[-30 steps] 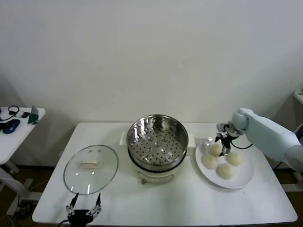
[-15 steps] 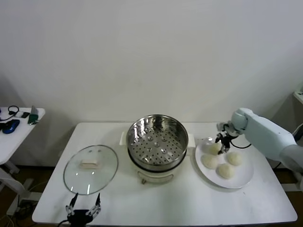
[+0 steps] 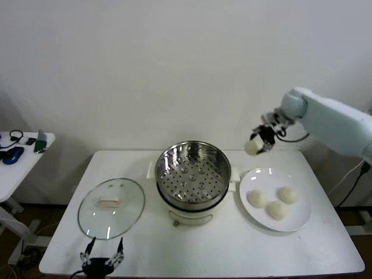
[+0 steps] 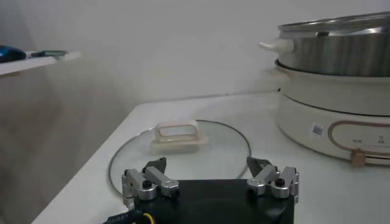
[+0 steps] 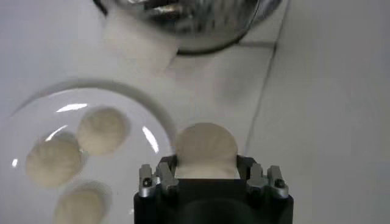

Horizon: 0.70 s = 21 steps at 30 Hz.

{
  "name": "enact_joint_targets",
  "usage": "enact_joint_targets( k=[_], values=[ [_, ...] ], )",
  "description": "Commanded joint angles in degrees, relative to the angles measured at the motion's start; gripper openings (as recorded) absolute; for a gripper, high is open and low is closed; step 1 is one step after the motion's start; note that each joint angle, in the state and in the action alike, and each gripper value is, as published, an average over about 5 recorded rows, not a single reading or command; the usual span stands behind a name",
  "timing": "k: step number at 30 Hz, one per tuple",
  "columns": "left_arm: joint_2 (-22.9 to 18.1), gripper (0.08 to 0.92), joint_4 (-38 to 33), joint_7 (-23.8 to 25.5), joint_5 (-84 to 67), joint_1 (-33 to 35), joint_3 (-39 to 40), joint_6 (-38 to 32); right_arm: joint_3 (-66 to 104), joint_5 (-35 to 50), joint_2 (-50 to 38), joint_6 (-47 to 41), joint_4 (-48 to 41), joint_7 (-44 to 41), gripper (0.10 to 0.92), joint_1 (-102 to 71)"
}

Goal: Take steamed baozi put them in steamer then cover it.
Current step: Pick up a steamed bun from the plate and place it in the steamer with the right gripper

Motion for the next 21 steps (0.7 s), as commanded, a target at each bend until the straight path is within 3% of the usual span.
enact_joint_targets(
  k=[1,7,15,21],
  values=[
    [0.15,0.823,0.04,0.0,-0.23,-0.29,0.02,-0.26,-10.03,4.11,8.98,13.57,17.07,0.36,0.653,16.29],
    [-0.18,0.823,-0.55,0.0,-0.5,-1.13,-0.7,-0.1,-10.18,-8.73,15.99,17.66,15.82,2.62,0.653,8.32],
    [-0.02,0.823,-1.0,0.0,-0.56,-0.95,-0.46,-0.2,-5.18,-25.9,23.09,24.35,-3.51,5.56,0.653,-4.99],
    [0.27,0.823,-0.56,-0.11,-0.57,-1.01,-0.4,-0.34,-1.92,-30.0,27.3,28.1,-14.48,7.77,0.653,-11.44]
  ],
)
